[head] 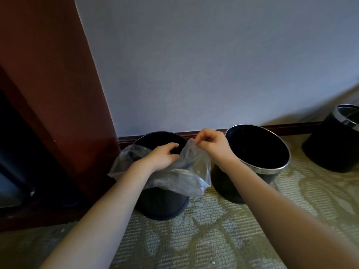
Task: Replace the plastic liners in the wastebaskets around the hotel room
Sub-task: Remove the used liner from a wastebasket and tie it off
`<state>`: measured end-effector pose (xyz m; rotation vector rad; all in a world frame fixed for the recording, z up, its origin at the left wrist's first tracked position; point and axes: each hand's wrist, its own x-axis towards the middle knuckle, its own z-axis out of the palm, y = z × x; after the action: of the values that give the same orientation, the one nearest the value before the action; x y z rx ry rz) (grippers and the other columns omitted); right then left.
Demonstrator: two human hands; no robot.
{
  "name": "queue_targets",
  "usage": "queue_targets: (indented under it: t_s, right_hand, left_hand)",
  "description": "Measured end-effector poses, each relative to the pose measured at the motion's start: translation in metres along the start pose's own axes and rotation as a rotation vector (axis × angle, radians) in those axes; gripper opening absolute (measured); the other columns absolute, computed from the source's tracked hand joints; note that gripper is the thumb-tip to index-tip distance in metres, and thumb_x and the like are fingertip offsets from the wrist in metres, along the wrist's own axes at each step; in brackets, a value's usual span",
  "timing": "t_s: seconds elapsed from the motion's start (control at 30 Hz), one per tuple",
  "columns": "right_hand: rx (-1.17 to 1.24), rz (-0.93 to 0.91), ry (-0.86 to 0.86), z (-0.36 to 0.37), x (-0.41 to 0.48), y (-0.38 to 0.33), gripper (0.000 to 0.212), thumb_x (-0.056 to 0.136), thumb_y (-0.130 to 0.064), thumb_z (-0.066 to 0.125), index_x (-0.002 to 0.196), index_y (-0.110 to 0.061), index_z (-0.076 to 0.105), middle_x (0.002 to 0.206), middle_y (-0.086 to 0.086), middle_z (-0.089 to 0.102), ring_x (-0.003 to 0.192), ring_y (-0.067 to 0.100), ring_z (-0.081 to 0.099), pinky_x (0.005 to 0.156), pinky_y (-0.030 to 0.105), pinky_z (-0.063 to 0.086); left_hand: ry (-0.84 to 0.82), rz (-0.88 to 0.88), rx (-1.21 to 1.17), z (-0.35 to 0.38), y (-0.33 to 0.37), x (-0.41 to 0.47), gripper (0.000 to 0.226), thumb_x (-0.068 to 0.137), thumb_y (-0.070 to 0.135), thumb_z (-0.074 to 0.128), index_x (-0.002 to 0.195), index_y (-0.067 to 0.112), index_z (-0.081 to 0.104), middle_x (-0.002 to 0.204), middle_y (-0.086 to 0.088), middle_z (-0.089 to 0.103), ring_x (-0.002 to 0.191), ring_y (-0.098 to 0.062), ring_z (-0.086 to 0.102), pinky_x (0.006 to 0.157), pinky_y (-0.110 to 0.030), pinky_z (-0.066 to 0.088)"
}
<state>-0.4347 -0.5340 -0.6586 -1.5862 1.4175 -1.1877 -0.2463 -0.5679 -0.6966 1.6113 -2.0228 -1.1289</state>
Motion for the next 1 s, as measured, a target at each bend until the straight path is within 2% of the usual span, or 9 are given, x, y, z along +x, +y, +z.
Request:
queue_targets:
  t_s: [0.07,0.13,0.23,0.33,0.43,0.6,0.73,0.9,1.0]
  right_hand:
    - [0.114,0.021,-0.034,0.0,-0.003,-0.007,0.034,0.077,0.018,0.049,0.062,-0.011,0.06,0.061,-0.003,0.061,0.064,0.008,0.058,0.067,0.02,0.048]
    - [0.254,0.041,-0.056,-0.001,-0.005,-0.01,0.03,0.075,0.016,0.044,0.062,-0.007,0.058,0.059,0.003,0.062,0.062,0.01,0.059,0.065,0.019,0.048]
    - [0.327,0.041,-0.06,-0.004,-0.007,-0.008,0.024,0.071,0.01,0.045,0.06,-0.007,0.058,0.062,0.012,0.06,0.065,0.02,0.058,0.069,0.026,0.05]
    - [0.326,0.053,0.016,-0.007,-0.009,-0.003,0.019,0.063,0.003,0.044,0.057,-0.01,0.057,0.056,0.009,0.058,0.058,0.015,0.055,0.061,0.019,0.048]
    - [0.194,0.062,0.108,-0.011,-0.009,0.004,0.02,0.064,0.001,0.043,0.053,-0.013,0.054,0.051,0.001,0.05,0.055,0.011,0.047,0.055,0.02,0.04]
    - [-0.227,-0.037,0.096,-0.008,-0.011,0.013,0.026,0.076,0.006,0.052,0.06,-0.014,0.057,0.061,-0.004,0.055,0.061,0.012,0.049,0.061,0.029,0.042]
    - [-0.443,-0.198,0.147,-0.001,-0.015,0.01,0.019,0.083,0.003,0.052,0.07,-0.009,0.06,0.073,-0.002,0.055,0.068,0.014,0.05,0.061,0.029,0.041]
    - [-0.416,-0.172,0.245,0.0,-0.015,0.0,0.018,0.087,0.002,0.049,0.08,-0.009,0.062,0.076,-0.006,0.049,0.067,0.007,0.045,0.058,0.014,0.033]
    - [-0.395,-0.083,0.221,-0.002,-0.02,-0.005,0.018,0.087,-0.002,0.048,0.092,-0.015,0.06,0.077,-0.011,0.051,0.068,0.004,0.048,0.058,0.02,0.036]
  left_hand:
    - [-0.024,0.007,0.006,0.006,0.007,0.001,0.065,0.09,0.028,0.059,0.148,0.03,0.028,0.096,-0.005,0.059,0.083,-0.016,0.056,0.075,-0.028,0.045]
    - [0.018,0.052,0.113,0.009,0.012,0.007,0.069,0.087,0.025,0.062,0.147,0.03,0.03,0.105,-0.006,0.055,0.095,-0.02,0.056,0.086,-0.032,0.046]
    - [0.015,0.168,0.165,0.015,0.017,0.018,0.044,0.08,0.02,0.061,0.124,0.026,0.06,0.127,-0.003,0.047,0.12,-0.021,0.045,0.105,-0.034,0.036]
    - [-0.155,0.098,0.058,0.023,0.031,0.011,0.018,0.084,0.003,0.053,0.082,0.017,0.065,0.09,0.004,0.057,0.088,-0.012,0.052,0.076,-0.024,0.041]
    - [-0.111,0.059,0.113,0.025,0.035,0.008,0.019,0.088,0.01,0.05,0.074,0.017,0.061,0.076,0.002,0.057,0.075,-0.014,0.052,0.067,-0.026,0.04]
    - [0.243,0.159,0.27,-0.001,0.024,0.003,0.014,0.092,0.022,0.054,0.091,0.014,0.065,0.09,-0.001,0.064,0.082,-0.02,0.06,0.075,-0.035,0.051]
    - [0.379,0.237,0.388,-0.015,0.015,-0.001,0.014,0.093,0.023,0.054,0.086,0.015,0.064,0.087,0.002,0.063,0.081,-0.019,0.057,0.068,-0.033,0.044]
    - [0.164,0.074,0.322,-0.018,-0.011,-0.004,0.022,0.094,0.03,0.054,0.092,0.012,0.066,0.088,-0.007,0.067,0.083,-0.023,0.062,0.079,-0.04,0.051]
    - [-0.064,-0.089,0.297,-0.014,-0.027,-0.008,0.027,0.09,0.039,0.057,0.094,0.014,0.068,0.092,-0.007,0.066,0.085,-0.022,0.061,0.082,-0.039,0.048]
